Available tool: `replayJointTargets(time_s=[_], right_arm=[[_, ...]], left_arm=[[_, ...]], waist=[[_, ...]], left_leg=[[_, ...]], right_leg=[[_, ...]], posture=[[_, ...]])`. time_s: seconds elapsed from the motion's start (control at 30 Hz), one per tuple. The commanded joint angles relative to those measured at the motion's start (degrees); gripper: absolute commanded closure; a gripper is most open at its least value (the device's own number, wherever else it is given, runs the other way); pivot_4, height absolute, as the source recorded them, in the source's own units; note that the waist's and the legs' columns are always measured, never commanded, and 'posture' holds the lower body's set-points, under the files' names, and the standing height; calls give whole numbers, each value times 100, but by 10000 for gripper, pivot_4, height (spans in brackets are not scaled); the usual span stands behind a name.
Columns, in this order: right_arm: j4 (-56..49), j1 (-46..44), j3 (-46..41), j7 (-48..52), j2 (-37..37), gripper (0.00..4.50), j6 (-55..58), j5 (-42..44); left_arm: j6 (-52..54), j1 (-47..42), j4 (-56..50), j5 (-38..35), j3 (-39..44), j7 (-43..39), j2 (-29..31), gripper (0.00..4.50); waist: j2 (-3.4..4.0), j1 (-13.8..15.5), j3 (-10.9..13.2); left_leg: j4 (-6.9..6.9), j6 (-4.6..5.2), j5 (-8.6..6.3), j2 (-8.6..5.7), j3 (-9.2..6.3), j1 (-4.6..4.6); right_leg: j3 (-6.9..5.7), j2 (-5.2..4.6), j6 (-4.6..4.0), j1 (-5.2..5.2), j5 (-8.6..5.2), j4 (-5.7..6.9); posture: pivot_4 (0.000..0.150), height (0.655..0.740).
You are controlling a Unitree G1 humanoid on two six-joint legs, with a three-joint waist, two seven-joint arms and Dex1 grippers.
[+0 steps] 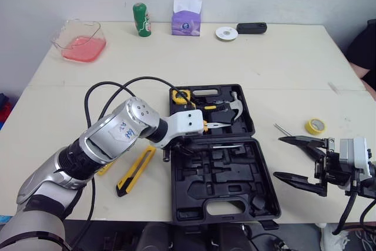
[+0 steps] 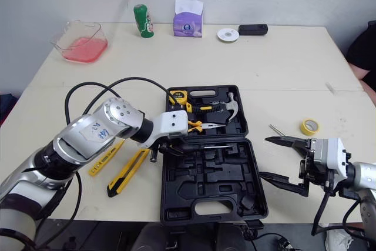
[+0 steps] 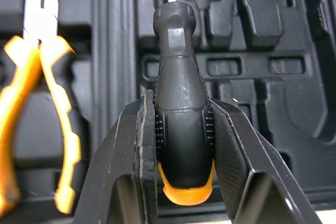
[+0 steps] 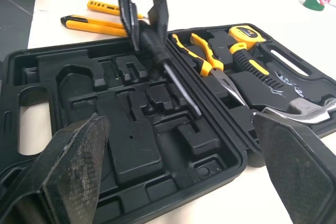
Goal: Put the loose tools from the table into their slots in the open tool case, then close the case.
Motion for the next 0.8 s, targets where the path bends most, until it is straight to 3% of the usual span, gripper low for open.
replayJointTargets(time_s=[0.03, 0.8], right_arm=[[-196, 26, -124, -42, -18, 0, -42, 80], [-392, 184, -53, -98, 36, 0, -108, 132]], left_arm=[[193, -219, -150, 78, -28, 112, -32, 34595], [140, -390, -28, 471, -673, 318, 19, 34595]], waist=[[0, 1, 0], [0, 5, 0]], left_leg=[[0, 0, 0, 0, 0, 0], [8, 1, 1, 0, -3, -1]], right_leg=[[0, 0, 0, 0, 0, 0], [2, 0, 0, 2, 0, 5]], posture=[[1500, 7400], [1500, 7400]])
